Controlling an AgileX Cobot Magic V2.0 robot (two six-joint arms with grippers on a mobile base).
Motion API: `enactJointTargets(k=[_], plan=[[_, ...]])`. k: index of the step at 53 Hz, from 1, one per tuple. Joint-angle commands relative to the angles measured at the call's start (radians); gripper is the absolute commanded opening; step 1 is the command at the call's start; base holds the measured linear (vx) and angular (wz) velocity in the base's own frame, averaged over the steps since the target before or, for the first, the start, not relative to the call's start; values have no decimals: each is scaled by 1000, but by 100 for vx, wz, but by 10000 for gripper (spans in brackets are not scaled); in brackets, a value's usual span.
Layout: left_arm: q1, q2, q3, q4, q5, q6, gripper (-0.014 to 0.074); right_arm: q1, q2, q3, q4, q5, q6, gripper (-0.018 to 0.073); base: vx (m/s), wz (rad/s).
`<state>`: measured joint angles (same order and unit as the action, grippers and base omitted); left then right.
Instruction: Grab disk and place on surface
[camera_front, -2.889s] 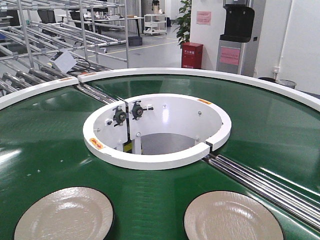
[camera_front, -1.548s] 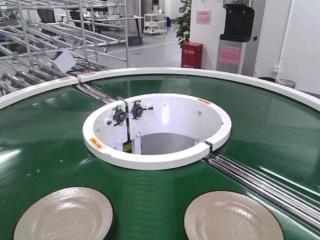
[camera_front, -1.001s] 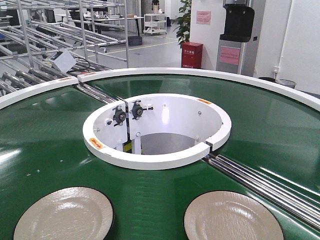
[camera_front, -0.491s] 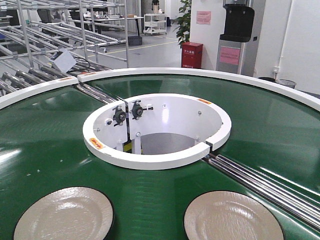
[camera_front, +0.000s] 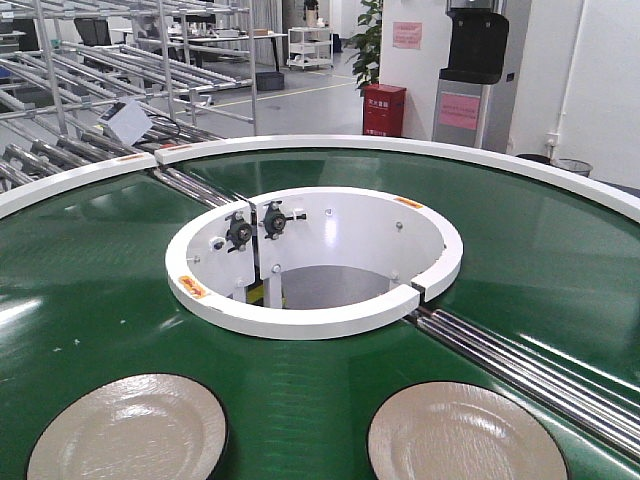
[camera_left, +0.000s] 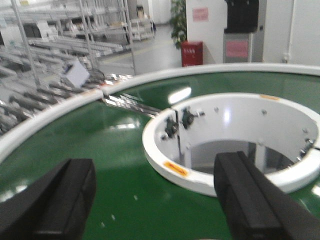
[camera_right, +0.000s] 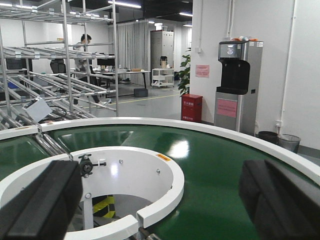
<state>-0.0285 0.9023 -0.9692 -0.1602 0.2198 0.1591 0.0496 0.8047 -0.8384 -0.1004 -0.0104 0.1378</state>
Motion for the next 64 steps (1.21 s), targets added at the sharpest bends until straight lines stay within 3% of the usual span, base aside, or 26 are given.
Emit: enactJointTargets(k=[1, 10, 19, 31, 37, 43, 50, 56, 64], plan=[[-5, -1, -37, -63, 9, -14, 586, -3, -9, -50, 59, 10, 42, 681, 0, 0], [-1, 99, -125, -82, 298, -57, 576, -4, 47, -123, 186, 258, 73, 608, 0, 0], [6, 336, -295, 3, 527, -58, 576, -4, 146, -189, 306, 404, 40, 573, 0, 0], [175, 558, -344, -40, 592, -61, 573, -5, 253, -249, 542, 596, -193, 573, 0, 0], [264, 641, -344, -113, 596, -45, 573, -5, 299, -258, 642, 647, -261, 573, 0, 0], [318, 715, -344, -249, 602, 67, 573, -5, 327, -258, 703, 660, -314, 573, 0, 0], [336, 807, -344, -460, 629, 257, 573, -5, 337, -258, 710, 658, -325, 573, 0, 0], [336, 871, -346, -548, 632, 351, 573, -5, 337, -258, 710, 662, -324, 573, 0, 0], [336, 956, -346, -598, 643, 411, 573, -5, 337, -258, 707, 669, -328, 573, 0, 0]])
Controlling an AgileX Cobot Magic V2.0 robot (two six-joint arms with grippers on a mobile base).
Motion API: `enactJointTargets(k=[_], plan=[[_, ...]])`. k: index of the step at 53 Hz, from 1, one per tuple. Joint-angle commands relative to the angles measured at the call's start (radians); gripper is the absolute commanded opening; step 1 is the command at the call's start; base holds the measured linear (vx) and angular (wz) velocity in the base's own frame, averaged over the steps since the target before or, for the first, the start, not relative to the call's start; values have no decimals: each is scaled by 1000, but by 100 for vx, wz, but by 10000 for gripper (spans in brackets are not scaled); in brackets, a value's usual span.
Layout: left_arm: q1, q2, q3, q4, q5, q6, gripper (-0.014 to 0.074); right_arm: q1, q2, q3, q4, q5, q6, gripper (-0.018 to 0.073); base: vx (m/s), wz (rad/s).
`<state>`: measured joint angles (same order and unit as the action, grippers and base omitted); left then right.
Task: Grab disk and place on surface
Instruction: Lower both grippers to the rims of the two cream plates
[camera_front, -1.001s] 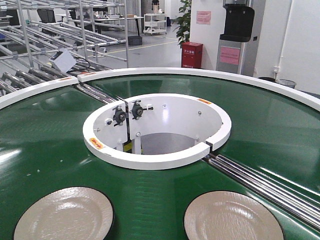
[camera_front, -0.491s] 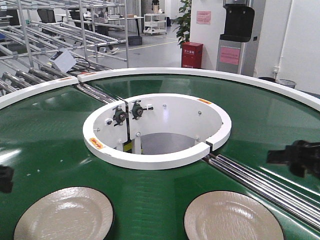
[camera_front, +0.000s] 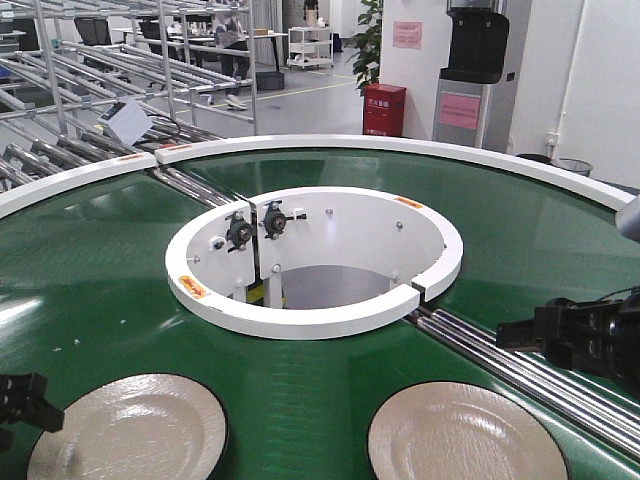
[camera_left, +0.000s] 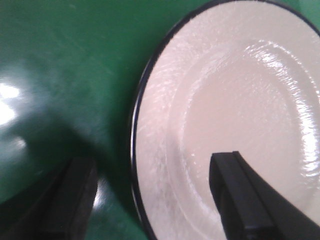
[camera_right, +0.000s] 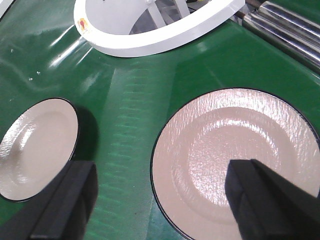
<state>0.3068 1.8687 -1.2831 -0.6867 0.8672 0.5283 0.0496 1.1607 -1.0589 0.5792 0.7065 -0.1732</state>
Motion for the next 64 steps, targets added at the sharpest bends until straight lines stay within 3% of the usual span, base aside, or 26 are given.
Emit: enactJointTargets(k=[1, 6, 14, 20, 25, 26, 27, 29, 31, 38, 48, 49, 51, 57, 64], plan=[[1, 0, -32, -79, -1, 49, 573, -5, -19, -37, 26, -48, -17, 573, 0, 0], [1, 41, -32, -117, 14, 97, 573, -5, -19, -37, 26, -48, -17, 573, 0, 0], [-12, 89, -32, -272, 53, 194, 562, -5, -19, -37, 26, -51, -17, 573, 0, 0], [-44, 113, -32, -328, 72, 237, 492, -5, -19, -37, 16, -53, -17, 573, 0, 0], [-67, 128, -32, -328, 68, 237, 314, -5, -19, -37, 2, -48, -16, 573, 0, 0], [-69, 128, -32, -331, 65, 236, 232, -5, -19, -37, 1, -48, -16, 573, 0, 0], [-70, 128, -32, -332, 65, 236, 209, -5, -19, -37, 0, -45, -15, 573, 0, 0], [-70, 130, -32, -350, 65, 236, 47, -6, -19, -37, -3, -44, -13, 573, 0, 0], [-70, 130, -32, -368, 67, 237, -12, -6, -19, -37, -11, -44, -7, 573, 0, 0], [-68, 121, -34, -426, 97, 237, -10, -24, -7, -37, -57, -38, 56, 573, 0, 0], [-67, 88, -34, -545, 154, 237, -10, -201, 66, -37, -9, 30, 58, 573, 0, 0], [-66, 65, -34, -619, 183, 237, -10, -326, 136, -37, 58, 87, -29, 573, 0, 0], [-66, 56, -34, -652, 197, 237, -10, -370, 175, -37, 89, 106, -71, 573, 0, 0], [-66, 43, -49, -726, 233, 237, -10, -423, 261, -37, 156, 102, -178, 573, 0, 0], [-66, 43, -76, -811, 283, 237, -10, -422, 366, -37, 204, 73, -289, 573, 0, 0]])
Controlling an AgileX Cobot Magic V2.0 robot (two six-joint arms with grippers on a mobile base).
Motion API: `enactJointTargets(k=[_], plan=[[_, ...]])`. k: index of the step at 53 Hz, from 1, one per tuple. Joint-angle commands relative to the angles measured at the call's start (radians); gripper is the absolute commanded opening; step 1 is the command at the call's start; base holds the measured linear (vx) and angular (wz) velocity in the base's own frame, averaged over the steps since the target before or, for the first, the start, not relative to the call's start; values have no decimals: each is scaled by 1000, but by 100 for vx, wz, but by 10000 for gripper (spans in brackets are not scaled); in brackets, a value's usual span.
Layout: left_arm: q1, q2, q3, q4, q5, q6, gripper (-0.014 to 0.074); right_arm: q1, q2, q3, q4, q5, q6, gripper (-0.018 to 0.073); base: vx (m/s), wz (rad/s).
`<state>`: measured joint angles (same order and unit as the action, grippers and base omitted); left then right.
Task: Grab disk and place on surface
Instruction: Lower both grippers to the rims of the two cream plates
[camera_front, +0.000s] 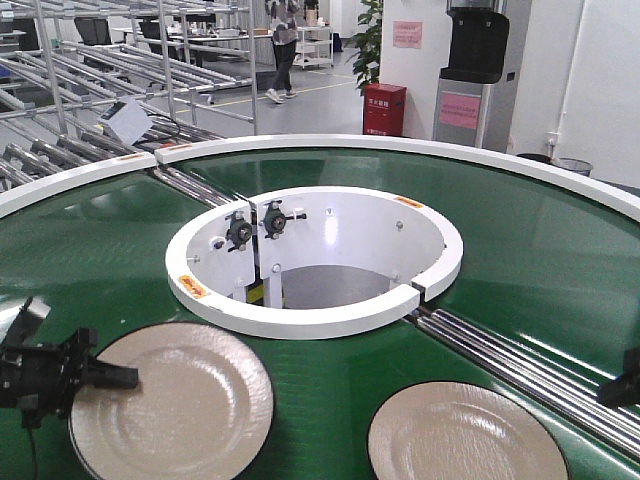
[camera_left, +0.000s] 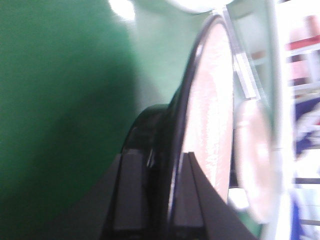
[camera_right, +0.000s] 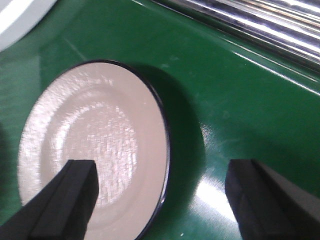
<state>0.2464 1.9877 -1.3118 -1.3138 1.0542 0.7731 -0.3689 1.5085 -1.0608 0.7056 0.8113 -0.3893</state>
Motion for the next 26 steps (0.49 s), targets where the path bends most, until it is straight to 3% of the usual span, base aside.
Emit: enactJointTargets(k=[1, 8, 17, 26], plan=[[-5, -76, -49, -192, 98, -8, -10, -3, 36, -35, 93, -30, -77, 573, 0, 0], [-5, -76, -56, -238, 103, -8, -8, -3, 141, -35, 178, -13, -123, 573, 0, 0], [-5, -76, -55, -240, 99, -8, -8, 1, 251, -35, 289, 5, -191, 573, 0, 0], [-5, -76, -55, -240, 96, -8, -8, 80, 335, -35, 363, -27, -246, 565, 0, 0]])
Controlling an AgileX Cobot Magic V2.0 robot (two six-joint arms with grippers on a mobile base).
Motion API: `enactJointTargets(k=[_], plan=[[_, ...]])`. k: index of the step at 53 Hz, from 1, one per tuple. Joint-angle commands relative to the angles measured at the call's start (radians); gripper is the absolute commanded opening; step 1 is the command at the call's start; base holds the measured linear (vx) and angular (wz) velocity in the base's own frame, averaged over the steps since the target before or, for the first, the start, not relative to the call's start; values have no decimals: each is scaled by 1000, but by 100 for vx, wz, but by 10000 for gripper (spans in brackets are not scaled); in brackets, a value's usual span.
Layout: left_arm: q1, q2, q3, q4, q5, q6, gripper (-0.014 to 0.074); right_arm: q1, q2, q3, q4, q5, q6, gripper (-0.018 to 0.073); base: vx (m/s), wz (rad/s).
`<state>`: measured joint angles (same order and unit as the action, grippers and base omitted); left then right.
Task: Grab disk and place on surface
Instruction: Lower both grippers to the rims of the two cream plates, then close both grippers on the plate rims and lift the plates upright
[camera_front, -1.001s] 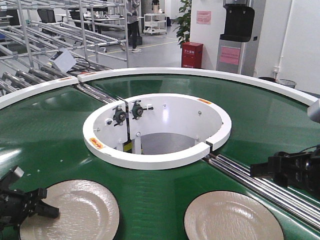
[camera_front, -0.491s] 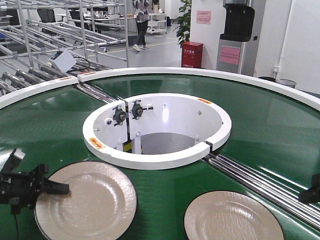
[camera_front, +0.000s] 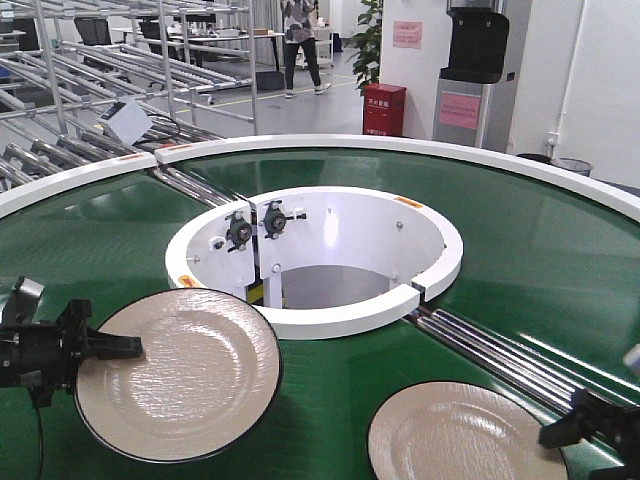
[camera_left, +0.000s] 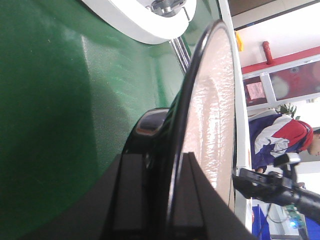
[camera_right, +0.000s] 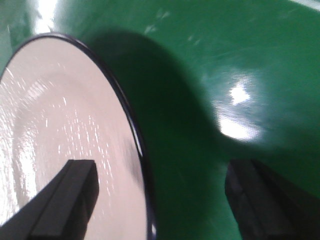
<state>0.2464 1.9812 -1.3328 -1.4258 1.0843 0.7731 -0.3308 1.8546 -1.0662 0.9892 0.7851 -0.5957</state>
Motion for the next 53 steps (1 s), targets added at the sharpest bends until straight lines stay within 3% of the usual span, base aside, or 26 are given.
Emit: enactJointTargets(k=[1, 5, 9, 13, 19, 31, 45, 53], plan=[[-5, -69, -34, -128, 66, -8, -8, 57, -1, -30, 89, -7, -42, 564, 0, 0], [-5, -69, -34, -128, 64, -8, -8, 107, 26, -30, 136, -28, -53, 544, 0, 0], [-5, -69, -34, -128, 64, -8, -8, 139, 45, -30, 191, -44, -69, 463, 0, 0], [-5, -69, -34, -128, 63, -8, -8, 149, 50, -30, 228, -42, -102, 312, 0, 0], [-5, -69, -34, -128, 60, -8, -8, 141, 43, -31, 247, -20, -108, -12, 0, 0], [-4, -70, -34, -128, 71, -29, -8, 94, -39, -30, 282, 89, -102, -11, 0, 0], [-5, -133, -34, -126, 104, -92, -8, 4, -262, -30, 433, 192, -58, -9, 0, 0], [-5, -202, -34, -122, 147, -98, -8, -7, -366, -30, 463, 194, -30, -9, 0, 0]])
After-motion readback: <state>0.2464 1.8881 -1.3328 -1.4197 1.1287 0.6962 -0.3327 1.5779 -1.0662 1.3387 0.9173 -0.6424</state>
